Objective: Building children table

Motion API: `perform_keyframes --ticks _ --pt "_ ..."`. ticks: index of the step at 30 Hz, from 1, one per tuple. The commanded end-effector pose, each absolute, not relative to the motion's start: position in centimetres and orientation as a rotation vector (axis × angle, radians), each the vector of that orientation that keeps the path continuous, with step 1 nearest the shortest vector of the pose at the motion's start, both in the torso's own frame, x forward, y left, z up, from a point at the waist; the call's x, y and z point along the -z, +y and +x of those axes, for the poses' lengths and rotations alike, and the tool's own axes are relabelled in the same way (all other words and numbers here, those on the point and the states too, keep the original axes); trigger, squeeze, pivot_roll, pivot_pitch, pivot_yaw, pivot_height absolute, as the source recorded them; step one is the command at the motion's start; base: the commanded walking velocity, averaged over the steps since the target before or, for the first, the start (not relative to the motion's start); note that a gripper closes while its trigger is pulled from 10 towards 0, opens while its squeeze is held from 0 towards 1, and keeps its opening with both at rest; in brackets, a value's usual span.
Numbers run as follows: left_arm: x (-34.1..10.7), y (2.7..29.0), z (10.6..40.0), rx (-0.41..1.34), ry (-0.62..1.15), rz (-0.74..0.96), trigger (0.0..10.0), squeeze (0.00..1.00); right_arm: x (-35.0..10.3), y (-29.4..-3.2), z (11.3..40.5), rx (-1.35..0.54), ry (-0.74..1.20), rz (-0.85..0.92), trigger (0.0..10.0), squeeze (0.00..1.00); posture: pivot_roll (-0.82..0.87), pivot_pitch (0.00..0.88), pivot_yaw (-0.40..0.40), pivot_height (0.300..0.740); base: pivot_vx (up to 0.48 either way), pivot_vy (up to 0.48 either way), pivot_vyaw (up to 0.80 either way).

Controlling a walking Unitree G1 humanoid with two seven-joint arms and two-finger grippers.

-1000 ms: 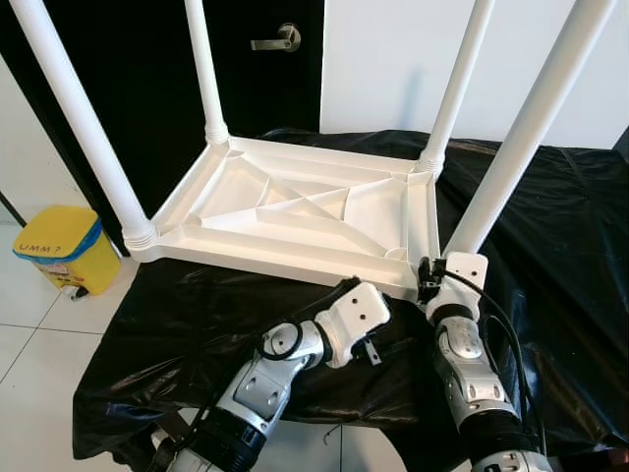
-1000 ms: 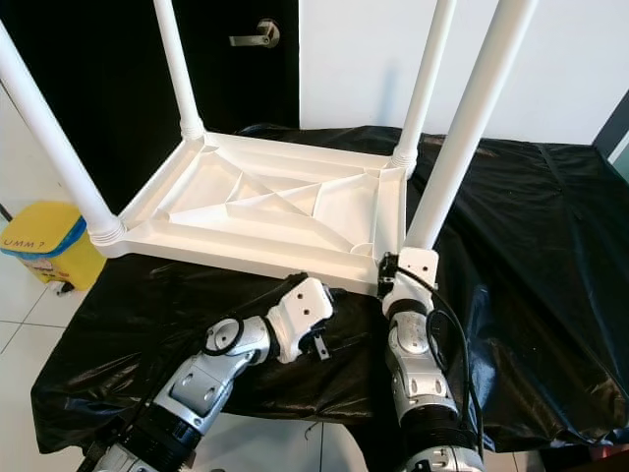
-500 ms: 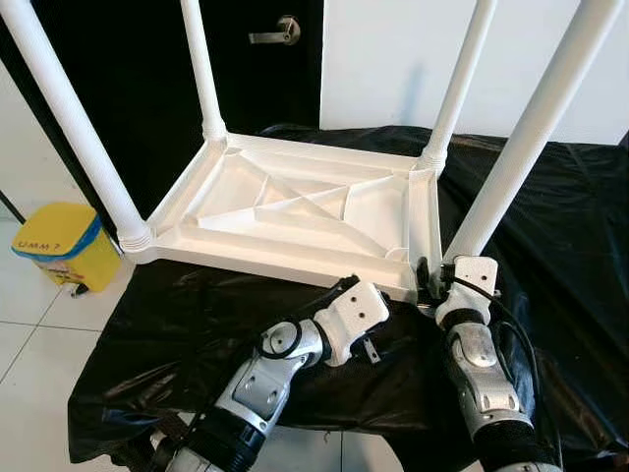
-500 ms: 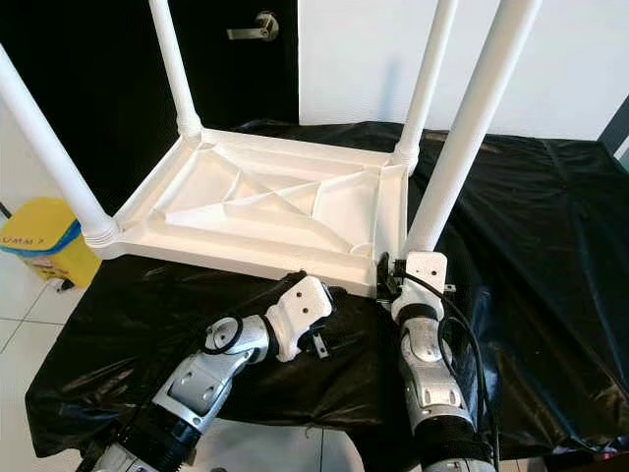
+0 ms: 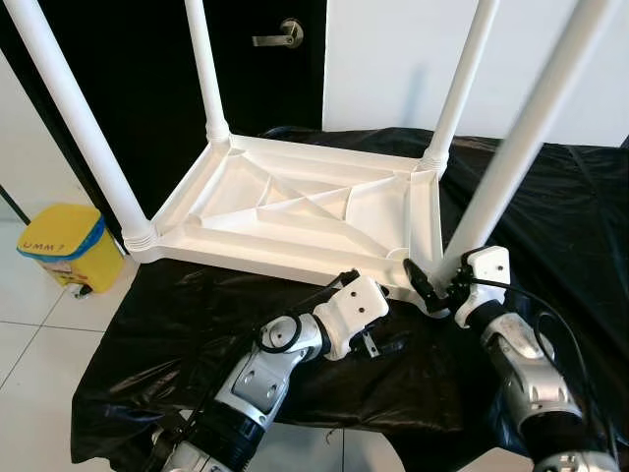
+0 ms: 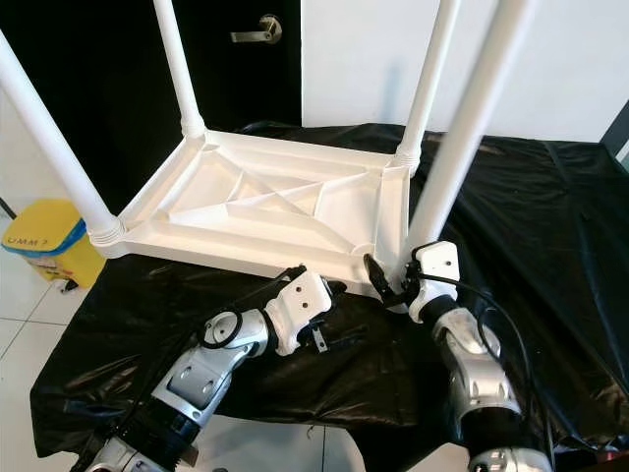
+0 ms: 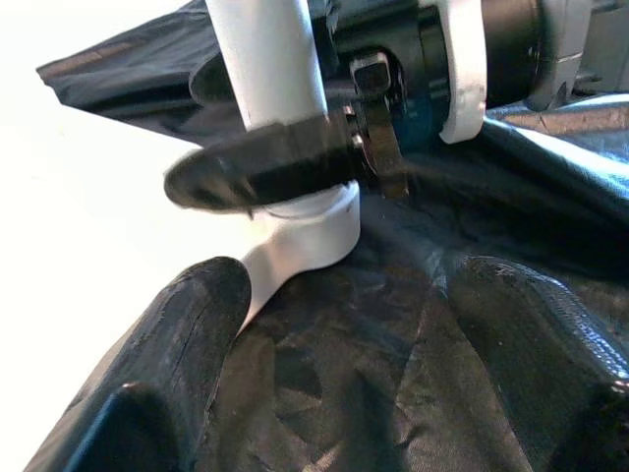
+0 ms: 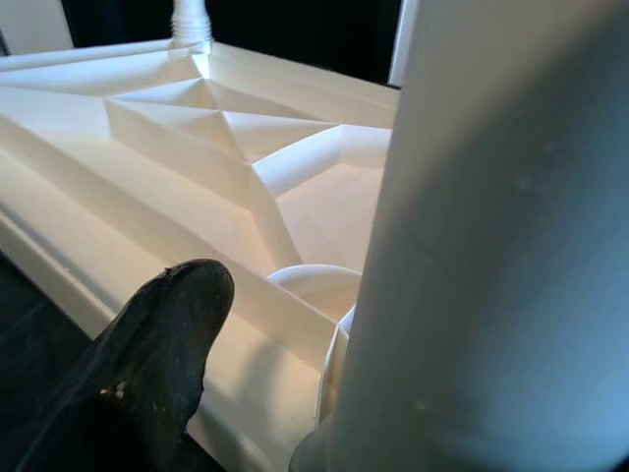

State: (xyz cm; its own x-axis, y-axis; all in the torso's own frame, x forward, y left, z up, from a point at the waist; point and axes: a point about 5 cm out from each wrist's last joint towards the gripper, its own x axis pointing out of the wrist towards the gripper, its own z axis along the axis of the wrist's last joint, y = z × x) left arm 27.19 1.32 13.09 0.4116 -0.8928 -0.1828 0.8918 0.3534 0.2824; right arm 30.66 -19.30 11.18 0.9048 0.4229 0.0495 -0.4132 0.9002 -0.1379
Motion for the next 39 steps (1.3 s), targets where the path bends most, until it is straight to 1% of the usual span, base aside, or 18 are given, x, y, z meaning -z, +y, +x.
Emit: perform_keyframes --ticks 1,2,7,8,12,13,14,15,19,23,27,29,30,31,36,38,39 --pt "-13.1 1.5 27.6 1.102 -0.007 0.368 10.0 0.0 -10.5 -19.1 30.7 -0.484 -0.034 -0.141 10.0 0.0 -0.11 0.0 -0.022 0.74 0.0 0.0 0.0" --pt "-13.1 1.5 27.6 1.1 -0.008 0.369 10.0 0.0 -10.3 -19.2 30.7 -0.496 -0.024 -0.141 2.0 0.0 -0.11 0.001 -0.024 0.74 0.0 0.0 0.0" --pt "-13.1 1.5 27.6 1.099 -0.009 0.369 10.0 0.0 -10.2 -19.2 30.8 -0.503 -0.013 -0.14 2.0 0.0 -0.11 0.001 -0.024 0.74 0.0 0.0 0.0" --pt "-13.1 1.6 27.6 1.094 -0.008 0.368 10.0 0.0 -9.9 -19.4 30.7 -0.515 0.006 -0.143 0.0 0.0 -0.1 0.005 -0.029 0.74 0.0 0.0 0.0" --pt "-13.1 1.8 27.7 1.088 -0.008 0.371 10.0 0.0 -9.4 -19.6 30.5 -0.533 0.033 -0.146 0.0 0.0 -0.09 0.015 -0.023 0.74 0.0 0.0 0.0" --pt "-13.2 1.9 27.7 1.088 -0.011 0.38 10.0 0.0 -9.1 -19.7 30.3 -0.521 0.039 -0.131 0.5 0.0 -0.09 0.02 -0.024 0.74 0.0 0.0 0.0" --pt "-13.2 1.9 27.7 1.088 -0.011 0.38 10.0 0.0 -9.1 -19.7 30.3 -0.521 0.039 -0.131 0.5 0.0 -0.09 0.02 -0.024 0.74 0.0 0.0 0.0" --pt "-13.3 1.9 27.8 1.087 -0.012 0.381 10.0 0.0 -9.1 -19.8 30.3 -0.511 0.037 -0.121 10.0 0.0 -0.08 0.022 -0.025 0.74 0.0 0.0 0.0" --pt "-13.3 2.0 27.8 1.082 -0.011 0.38 10.0 0.0 -8.9 -19.7 30.1 -0.489 0.035 -0.1 10.0 0.0 -0.08 0.037 -0.032 0.74 0.0 0.0 0.0" --pt "-13.2 1.9 27.4 1.069 -0.006 0.367 10.0 0.0 -8.7 -19.8 29.7 -0.39 0.027 -0.086 10.0 0.0 -0.07 0.056 -0.046 0.74 0.0 0.0 0.0" --pt "-13.2 1.9 27.4 1.068 -0.005 0.365 10.0 0.0 -8.7 -19.8 29.7 -0.378 0.027 -0.088 10.0 0.0 -0.07 0.056 -0.046 0.74 0.0 0.0 0.0" --pt "-13.0 1.8 27.2 1.065 -0.002 0.358 10.0 0.0 -8.2 -19.9 29.6 -0.203 0.057 -0.038 10.0 0.0 -0.07 0.064 -0.057 0.74 0.0 0.0 0.0" --pt "-13.0 1.8 27.2 1.065 -0.002 0.358 10.0 0.0 -8.2 -19.9 29.6 -0.203 0.057 -0.038 10.0 0.0 -0.07 0.064 -0.057 0.74 0.0 0.0 0.0" --pt "-12.9 1.9 27.2 1.06 0.001 0.355 10.0 0.0 -8.0 -19.3 29.5 -0.087 0.074 0.017 10.0 0.0 -0.07 0.067 -0.056 0.74 0.0 0.0 0.0" --pt "-12.9 1.9 27.2 1.058 0.001 0.354 10.0 0.0 -8.0 -18.7 29.4 -0.058 0.076 0.052 10.0 0.0 -0.07 0.068 -0.055 0.74 0.0 0.0 0.0" --pt "-13.0 1.9 27.2 1.059 0.0 0.355 10.0 0.0 -8.2 -17.8 29.3 0.025 0.066 0.075 10.0 0.0 -0.08 0.068 -0.049 0.74 0.0 0.0 0.0" --pt "-13.0 1.9 27.2 1.059 0.0 0.355 10.0 0.0 -8.2 -17.8 29.3 0.025 0.066 0.075 10.0 0.0 -0.08 0.068 -0.049 0.74 0.0 0.0 0.0"
